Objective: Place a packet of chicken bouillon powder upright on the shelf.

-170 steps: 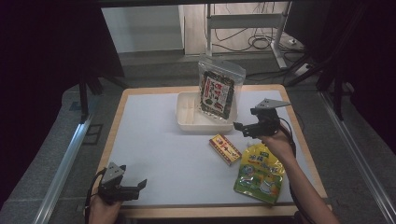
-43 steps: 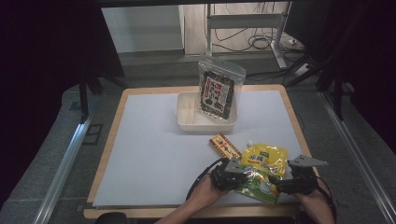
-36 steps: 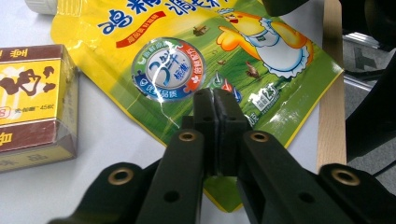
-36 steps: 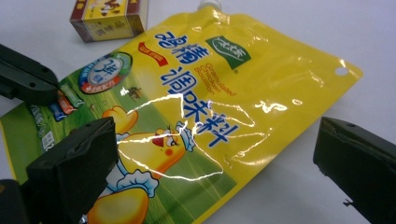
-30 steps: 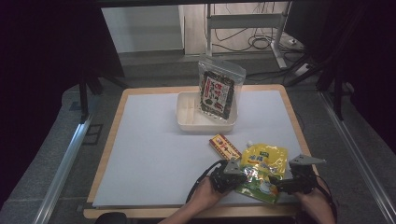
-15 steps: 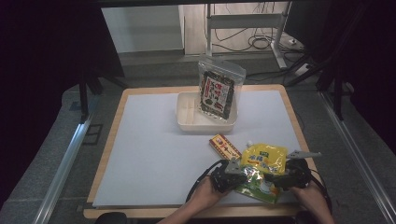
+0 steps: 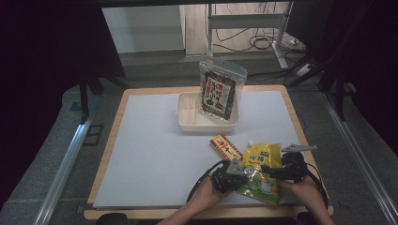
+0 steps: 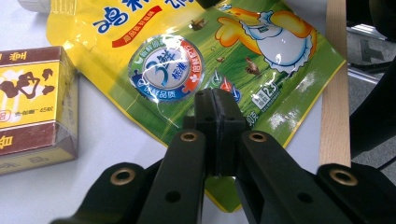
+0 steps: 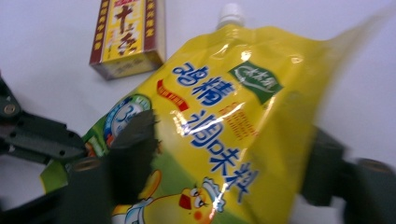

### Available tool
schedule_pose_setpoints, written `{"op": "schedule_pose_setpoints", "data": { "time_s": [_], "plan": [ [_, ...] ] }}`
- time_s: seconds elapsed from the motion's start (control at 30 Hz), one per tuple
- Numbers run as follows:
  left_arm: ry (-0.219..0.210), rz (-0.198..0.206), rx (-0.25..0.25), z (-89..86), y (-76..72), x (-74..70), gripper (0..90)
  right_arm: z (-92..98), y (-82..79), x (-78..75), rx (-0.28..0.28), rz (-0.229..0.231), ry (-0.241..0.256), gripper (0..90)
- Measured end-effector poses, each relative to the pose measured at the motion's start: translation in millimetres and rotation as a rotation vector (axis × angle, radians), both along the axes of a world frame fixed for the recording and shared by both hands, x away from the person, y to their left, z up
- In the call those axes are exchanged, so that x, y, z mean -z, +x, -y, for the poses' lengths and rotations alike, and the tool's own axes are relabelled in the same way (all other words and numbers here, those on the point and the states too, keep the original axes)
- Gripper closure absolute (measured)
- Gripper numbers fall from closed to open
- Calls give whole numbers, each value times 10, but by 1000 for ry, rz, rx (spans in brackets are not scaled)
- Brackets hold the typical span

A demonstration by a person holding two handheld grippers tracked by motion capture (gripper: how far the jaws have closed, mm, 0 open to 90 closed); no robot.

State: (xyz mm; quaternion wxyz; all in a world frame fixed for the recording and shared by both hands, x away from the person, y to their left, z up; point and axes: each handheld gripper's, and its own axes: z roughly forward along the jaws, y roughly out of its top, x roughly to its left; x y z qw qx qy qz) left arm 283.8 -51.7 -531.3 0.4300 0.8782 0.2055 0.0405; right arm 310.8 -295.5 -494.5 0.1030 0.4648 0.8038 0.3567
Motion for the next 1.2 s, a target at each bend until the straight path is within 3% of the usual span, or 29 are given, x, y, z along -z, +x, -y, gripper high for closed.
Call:
{"op": "schedule_pose_setpoints", "data": {
  "time_s": [0.07,0.27,0.33,0.5,0.57,0.73,0.8,0.9,1.17,1.2],
  "plan": [
    [0,2,1,0,-1,1,900,9,17,-28,13,3,-6,483],
    [-4,2,0,-3,-2,-1,898,19,50,-57,24,45,-116,833],
    [3,10,-4,-1,-6,-9,891,33,64,-61,28,43,-113,878],
    [11,0,5,-27,-1,-53,772,43,37,-102,37,63,-94,894],
    [-39,-33,17,-85,-15,-69,720,69,-3,-218,33,94,-54,895],
    [-64,-67,24,-217,-4,-75,694,63,5,-292,3,118,-24,895],
    [-77,-81,-3,-283,-3,-79,650,55,25,-332,-14,125,2,895],
    [-70,-83,-15,-351,19,-78,615,46,18,-395,-23,134,27,896],
    [-106,-94,-36,-414,26,-112,482,17,-23,-521,-46,162,74,896],
    [-115,-93,-40,-450,17,-141,471,23,-20,-554,-60,160,108,896]
  ]
}}
